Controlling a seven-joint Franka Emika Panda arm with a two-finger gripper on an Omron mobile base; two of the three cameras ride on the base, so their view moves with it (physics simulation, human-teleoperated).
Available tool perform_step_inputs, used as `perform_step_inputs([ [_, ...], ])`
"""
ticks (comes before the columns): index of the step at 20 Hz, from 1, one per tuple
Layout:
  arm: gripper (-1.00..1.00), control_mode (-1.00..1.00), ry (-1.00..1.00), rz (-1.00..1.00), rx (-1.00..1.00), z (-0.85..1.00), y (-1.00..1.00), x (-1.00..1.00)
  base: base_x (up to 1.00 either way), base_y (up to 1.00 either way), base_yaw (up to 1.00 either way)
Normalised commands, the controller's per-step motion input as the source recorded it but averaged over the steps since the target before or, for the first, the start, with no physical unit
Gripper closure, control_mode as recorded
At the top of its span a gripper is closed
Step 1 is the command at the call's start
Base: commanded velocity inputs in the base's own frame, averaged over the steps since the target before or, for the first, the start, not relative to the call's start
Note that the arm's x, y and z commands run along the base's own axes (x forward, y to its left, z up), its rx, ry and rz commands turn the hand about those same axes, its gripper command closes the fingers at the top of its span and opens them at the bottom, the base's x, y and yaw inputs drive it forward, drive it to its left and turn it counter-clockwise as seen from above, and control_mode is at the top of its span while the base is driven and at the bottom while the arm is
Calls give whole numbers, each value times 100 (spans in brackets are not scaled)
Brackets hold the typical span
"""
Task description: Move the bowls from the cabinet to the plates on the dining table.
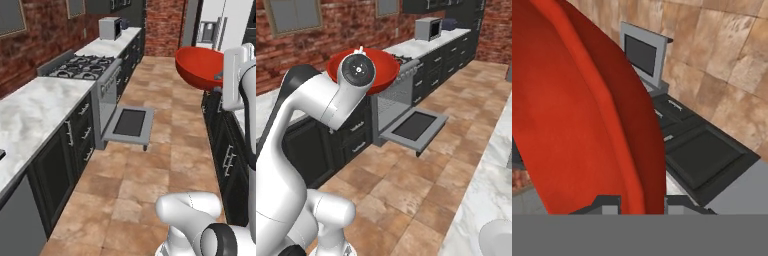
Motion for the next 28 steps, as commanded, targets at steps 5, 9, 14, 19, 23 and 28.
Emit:
perform_step_inputs([
  [5,100,100,0,0,0,0,0,0,0,0,-25],
  [9,100,100,0,0,0,0,0,0,0,0,-25],
  [14,100,100,0,0,0,0,0,0,0,0,-25],
  [19,100,100,0,0,0,0,0,0,0,0,-25],
  [23,100,100,0,0,0,0,0,0,0,0,-25],
  [28,100,100,0,0,0,0,0,0,0,0,-25],
])
